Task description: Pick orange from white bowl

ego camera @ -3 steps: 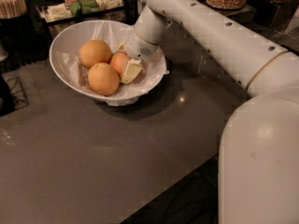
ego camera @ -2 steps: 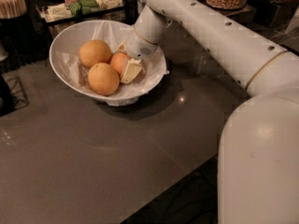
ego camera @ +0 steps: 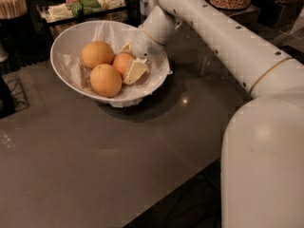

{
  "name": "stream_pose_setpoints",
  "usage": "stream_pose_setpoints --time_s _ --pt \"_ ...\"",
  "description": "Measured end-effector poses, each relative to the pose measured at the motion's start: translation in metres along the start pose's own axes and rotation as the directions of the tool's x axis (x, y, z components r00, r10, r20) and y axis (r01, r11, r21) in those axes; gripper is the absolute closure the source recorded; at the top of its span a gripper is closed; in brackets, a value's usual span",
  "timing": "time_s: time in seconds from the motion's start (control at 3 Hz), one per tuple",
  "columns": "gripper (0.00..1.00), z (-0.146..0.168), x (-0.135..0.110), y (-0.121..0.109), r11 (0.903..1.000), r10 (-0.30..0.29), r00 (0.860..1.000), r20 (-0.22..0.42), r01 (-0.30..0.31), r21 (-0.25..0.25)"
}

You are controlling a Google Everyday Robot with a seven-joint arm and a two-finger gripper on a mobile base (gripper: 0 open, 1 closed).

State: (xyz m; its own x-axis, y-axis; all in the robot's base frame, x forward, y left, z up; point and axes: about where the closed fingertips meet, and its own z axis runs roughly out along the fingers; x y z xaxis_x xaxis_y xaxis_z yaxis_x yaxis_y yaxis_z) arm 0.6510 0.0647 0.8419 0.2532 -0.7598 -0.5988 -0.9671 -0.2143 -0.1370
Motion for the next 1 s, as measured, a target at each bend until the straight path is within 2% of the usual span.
stream_pose_setpoints --time_s 0.33,1.0 --pt "1.0 -0.0088 -0.0085 0.0037 0.9999 -0.007 0.999 0.048 0.006 0.014" --pt "1.0 -0.012 -0.0105 0.0051 0.9994 -0.019 0.998 0.062 0.017 0.029"
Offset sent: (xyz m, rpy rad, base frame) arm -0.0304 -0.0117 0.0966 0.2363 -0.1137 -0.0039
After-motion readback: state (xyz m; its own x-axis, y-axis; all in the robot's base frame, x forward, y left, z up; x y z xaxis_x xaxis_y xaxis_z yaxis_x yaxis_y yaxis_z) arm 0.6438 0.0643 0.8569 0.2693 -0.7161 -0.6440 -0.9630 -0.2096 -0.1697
